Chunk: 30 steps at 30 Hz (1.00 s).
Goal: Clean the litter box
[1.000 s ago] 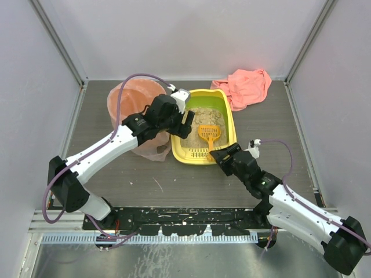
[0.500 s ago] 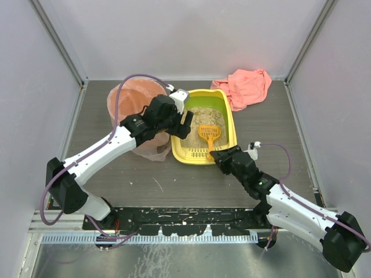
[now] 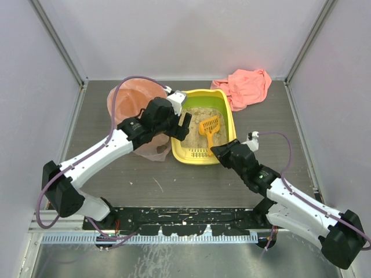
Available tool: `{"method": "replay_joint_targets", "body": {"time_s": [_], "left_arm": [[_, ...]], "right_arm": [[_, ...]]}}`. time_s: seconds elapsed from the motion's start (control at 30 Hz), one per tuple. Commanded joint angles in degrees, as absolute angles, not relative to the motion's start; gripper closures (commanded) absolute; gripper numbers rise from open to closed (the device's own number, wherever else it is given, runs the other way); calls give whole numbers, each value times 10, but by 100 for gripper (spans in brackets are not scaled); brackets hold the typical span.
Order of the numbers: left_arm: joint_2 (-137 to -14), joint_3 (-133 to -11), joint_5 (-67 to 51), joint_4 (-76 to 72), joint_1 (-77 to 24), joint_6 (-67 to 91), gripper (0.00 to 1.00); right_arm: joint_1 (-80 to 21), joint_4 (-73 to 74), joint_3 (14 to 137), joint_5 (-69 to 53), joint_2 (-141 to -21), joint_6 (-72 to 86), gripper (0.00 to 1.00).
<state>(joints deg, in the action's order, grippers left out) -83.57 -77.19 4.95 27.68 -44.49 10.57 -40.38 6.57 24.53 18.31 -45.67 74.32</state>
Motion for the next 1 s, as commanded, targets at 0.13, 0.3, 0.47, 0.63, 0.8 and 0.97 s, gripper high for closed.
{"method": "replay_joint_targets", "body": {"time_s": [0.13,0.3,0.47,0.63,0.8,0.97], "left_arm": [[-745,-708,97,157,-445,66,13],[-688,-607,71,25,-445,-4,9],[-663,-484,0,-183,-445,-89,11],[-684,-445,-97,-287,-445,-192,11],[-722,-418,-213,-394,-453,-329,19],[-789,-439,-256,-404,-475,-434,29]], "right_arm": [[-370,174,418,112,-536,515,97],[-313,262,513,17,-578,391,98],[-277,344,593,-25,-610,302,98],[-259,398,638,-59,-634,254,98],[-258,418,656,-69,-644,240,98],[-258,429,660,-72,-639,237,98]]}}
